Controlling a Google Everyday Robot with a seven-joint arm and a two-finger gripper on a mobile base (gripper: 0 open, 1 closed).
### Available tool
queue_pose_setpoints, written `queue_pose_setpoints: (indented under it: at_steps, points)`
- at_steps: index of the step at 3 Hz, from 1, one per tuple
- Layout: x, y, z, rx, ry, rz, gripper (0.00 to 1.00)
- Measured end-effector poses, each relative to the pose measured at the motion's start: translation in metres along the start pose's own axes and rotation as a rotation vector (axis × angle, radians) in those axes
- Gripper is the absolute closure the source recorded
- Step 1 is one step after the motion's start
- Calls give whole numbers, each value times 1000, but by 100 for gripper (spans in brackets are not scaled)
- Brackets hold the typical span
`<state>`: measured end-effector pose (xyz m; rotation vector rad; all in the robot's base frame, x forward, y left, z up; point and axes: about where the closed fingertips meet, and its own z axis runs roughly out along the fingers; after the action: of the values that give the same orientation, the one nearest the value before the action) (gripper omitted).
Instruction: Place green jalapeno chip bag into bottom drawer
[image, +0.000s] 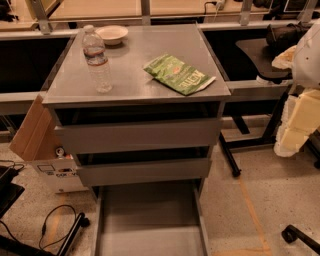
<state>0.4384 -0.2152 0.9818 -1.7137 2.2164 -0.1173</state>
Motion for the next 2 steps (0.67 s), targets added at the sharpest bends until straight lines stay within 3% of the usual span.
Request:
queue_pose_setpoints:
  at_steps: [1, 2]
  points:
    - [0, 0, 0, 0, 0, 0, 0]
    - [-14, -42, 9, 47, -67, 51, 0]
